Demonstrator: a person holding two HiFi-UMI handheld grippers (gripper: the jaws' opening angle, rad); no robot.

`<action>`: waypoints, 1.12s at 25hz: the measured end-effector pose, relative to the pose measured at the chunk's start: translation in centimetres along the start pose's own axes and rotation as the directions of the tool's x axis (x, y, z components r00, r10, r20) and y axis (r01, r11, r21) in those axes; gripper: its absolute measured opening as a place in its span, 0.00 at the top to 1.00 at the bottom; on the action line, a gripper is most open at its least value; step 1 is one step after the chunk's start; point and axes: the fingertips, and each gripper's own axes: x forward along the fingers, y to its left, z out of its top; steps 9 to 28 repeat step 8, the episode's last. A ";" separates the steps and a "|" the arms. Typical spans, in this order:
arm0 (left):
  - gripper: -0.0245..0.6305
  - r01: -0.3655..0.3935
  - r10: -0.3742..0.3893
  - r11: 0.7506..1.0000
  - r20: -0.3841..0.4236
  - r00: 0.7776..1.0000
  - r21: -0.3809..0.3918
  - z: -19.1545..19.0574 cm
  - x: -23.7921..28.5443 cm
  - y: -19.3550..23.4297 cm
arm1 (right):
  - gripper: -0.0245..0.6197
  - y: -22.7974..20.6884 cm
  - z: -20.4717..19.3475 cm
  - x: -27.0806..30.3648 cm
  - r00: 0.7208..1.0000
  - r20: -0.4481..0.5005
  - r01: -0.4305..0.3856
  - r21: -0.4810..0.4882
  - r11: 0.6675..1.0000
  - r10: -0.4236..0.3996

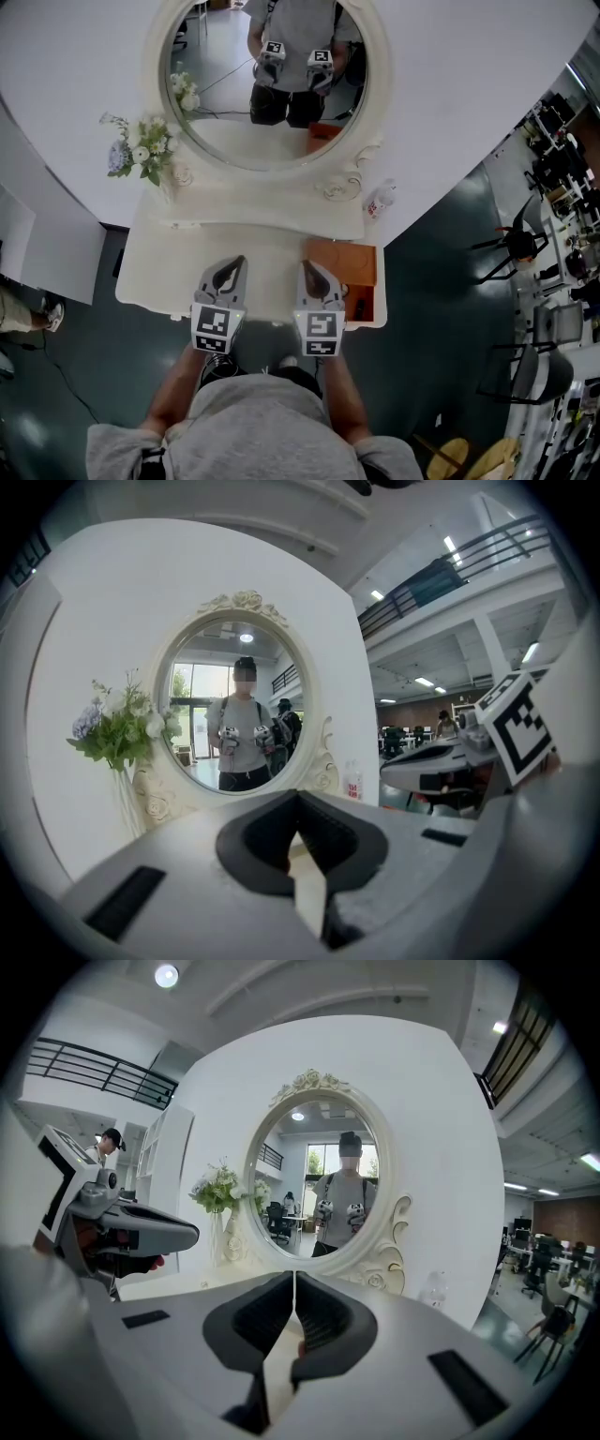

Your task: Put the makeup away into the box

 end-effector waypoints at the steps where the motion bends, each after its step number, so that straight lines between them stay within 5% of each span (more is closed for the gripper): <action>1: 0.96 0.002 -0.002 1.000 -0.001 1.000 0.000 0.1 0.0 -0.1 | 0.93 -0.1 0.0 -0.1 1.000 -0.001 0.001 0.002 1.000 -0.001; 28: 0.96 0.010 -0.010 1.000 -0.001 1.000 0.000 0.0 0.5 -0.5 | 0.93 -0.6 -0.3 -0.2 1.000 0.000 0.008 0.004 1.000 -0.008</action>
